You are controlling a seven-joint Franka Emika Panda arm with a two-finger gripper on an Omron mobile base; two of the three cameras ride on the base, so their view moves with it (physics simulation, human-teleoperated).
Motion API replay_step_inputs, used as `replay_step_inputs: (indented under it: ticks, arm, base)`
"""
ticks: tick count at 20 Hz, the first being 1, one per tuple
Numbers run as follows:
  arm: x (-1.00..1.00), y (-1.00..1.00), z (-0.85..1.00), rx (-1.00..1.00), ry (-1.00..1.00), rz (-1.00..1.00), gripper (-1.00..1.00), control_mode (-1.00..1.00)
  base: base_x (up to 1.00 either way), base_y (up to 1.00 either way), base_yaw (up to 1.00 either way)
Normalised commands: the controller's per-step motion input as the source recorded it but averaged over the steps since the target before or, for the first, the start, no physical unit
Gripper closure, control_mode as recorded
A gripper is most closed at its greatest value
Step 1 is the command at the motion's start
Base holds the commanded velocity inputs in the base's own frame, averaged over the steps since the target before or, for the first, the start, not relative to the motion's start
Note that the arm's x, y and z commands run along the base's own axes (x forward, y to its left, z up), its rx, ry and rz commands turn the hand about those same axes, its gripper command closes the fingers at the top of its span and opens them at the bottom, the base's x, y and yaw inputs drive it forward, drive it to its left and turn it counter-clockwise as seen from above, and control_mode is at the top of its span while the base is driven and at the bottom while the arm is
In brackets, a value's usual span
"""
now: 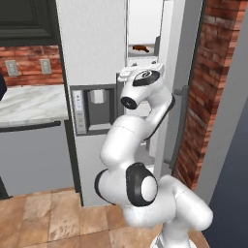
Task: Retrieve the chicken drumstick from the fridge and place it on the saucepan with marinade on the stove.
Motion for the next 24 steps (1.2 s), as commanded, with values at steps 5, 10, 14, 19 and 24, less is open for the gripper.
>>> replay_step_inputs:
  ticks: [5,10,14,19,24]
  arm:
    - [0.59,0.0,-0.14,0.07,0.02,0.0,-1.0,-1.0]
    - [0.29,0.0,-0.23,0.06,0.15,0.0,-1.0,-1.0]
    - [0.02,-0.14,-0.39,0.14,0.16,0.0,-1.0,-1.0]
    - [0.0,-0.3,-0.53,0.13,0.09,0.0,-1.0,-1.0]
    - [0.0,-0.23,-0.4,0.07,-0.01,-0.01,-1.0,-1.0]
  base:
    - [0.0,0.0,0.0]
    - [0.0,0.0,0.0]
    - [0.0,0.0,0.0]
    - [0.0,0.0,0.0]
    - [0.0,0.0,0.0]
